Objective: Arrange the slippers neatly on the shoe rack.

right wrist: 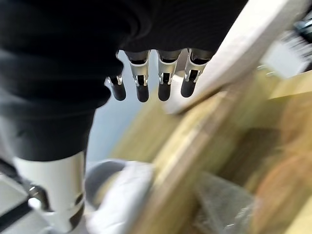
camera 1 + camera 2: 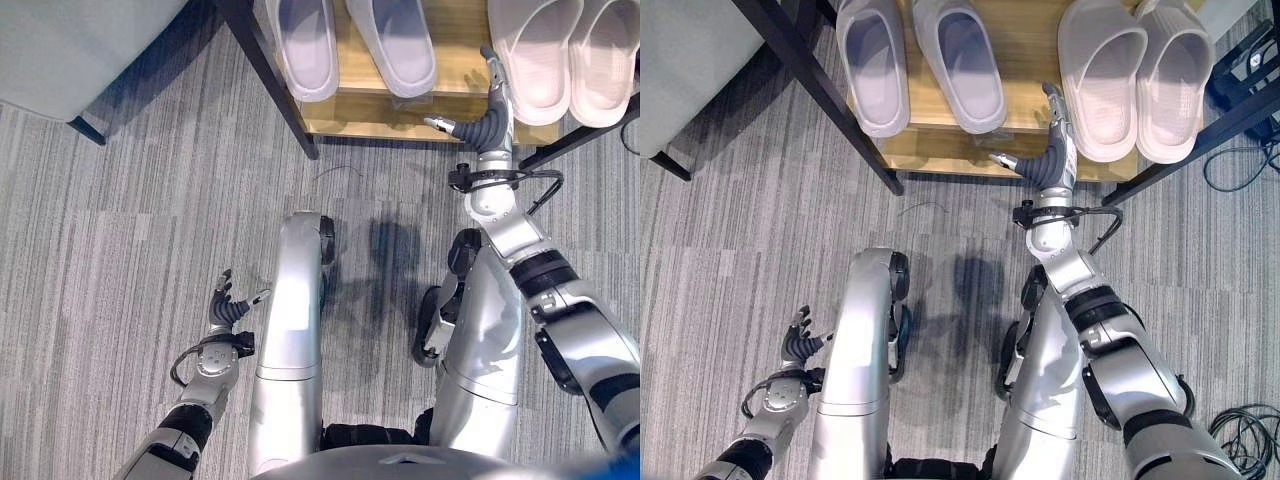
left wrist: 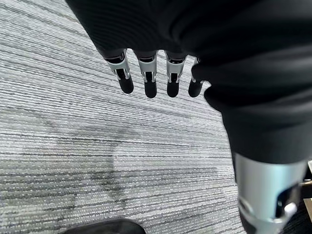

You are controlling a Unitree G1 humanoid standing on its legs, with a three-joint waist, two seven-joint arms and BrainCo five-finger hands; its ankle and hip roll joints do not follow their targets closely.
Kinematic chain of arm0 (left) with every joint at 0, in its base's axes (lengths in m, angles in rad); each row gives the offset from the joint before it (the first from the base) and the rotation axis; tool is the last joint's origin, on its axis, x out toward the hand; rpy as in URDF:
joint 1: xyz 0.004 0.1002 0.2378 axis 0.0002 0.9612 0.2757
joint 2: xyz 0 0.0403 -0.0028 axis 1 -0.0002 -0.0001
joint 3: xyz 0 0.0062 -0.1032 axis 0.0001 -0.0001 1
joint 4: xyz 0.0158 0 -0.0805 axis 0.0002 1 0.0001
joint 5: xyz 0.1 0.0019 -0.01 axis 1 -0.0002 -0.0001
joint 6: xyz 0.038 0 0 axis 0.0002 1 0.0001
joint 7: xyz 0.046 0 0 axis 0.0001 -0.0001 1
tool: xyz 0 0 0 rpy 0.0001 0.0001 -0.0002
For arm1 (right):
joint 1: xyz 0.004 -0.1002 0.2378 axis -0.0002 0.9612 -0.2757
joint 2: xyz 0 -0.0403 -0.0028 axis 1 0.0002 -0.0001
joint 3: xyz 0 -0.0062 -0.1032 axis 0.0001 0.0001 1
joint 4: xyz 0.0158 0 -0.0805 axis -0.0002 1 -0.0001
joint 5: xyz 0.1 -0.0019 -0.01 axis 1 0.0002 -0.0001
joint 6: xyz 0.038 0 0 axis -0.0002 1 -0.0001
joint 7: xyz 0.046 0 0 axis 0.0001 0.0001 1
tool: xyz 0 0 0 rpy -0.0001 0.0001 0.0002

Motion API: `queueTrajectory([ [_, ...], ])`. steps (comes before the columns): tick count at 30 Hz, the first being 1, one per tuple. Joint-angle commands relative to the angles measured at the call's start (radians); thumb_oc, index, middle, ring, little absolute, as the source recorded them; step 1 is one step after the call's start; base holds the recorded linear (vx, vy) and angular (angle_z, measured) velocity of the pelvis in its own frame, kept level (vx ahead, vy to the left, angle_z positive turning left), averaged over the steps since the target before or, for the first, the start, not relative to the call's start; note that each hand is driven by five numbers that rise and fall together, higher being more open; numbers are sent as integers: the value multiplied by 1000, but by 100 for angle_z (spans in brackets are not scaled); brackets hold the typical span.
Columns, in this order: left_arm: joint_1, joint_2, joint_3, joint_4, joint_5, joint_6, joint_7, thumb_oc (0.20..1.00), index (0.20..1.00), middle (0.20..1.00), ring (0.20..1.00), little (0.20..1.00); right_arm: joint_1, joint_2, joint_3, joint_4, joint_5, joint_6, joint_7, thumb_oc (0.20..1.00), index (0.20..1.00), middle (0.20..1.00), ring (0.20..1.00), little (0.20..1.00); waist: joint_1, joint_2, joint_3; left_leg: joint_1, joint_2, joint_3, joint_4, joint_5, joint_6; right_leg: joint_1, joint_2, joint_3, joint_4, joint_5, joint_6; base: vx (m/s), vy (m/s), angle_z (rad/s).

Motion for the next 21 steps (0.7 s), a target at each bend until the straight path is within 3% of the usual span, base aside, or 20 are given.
queueTrajectory([
  [1,30,-2,-25,10,-2,-44,21,1000,1000,1000,1000,1000,-92,-11,31,-89,42,-31,-30,1000,1000,1000,1000,1000,48,16,-40,-34,-61,-119,-74,31,-38,-25,-4,111,-12,128,-46,0,0,0],
  [6,26,6,-43,13,-6,-50,17,1000,1000,1000,1000,1000,-201,-13,94,16,90,-30,0,1000,1000,1000,1000,1000,67,29,-40,-34,-63,-124,-81,34,-42,-25,-7,111,-13,134,-45,4,0,2],
  [11,19,4,-56,20,-22,-44,-1,1000,1000,1000,1000,1000,-224,43,150,50,159,-32,82,1000,1000,1000,1000,1000,73,29,-40,-34,-63,-122,-82,33,-46,-25,-7,112,-11,138,-44,2,0,1],
  [21,21,7,-70,24,-36,-42,-10,1000,1000,1000,1000,1000,-272,123,220,100,124,-5,117,1000,1000,1000,1000,1000,86,42,-40,-34,-66,-124,-94,33,-48,-25,-10,108,-23,138,-46,0,0,0],
])
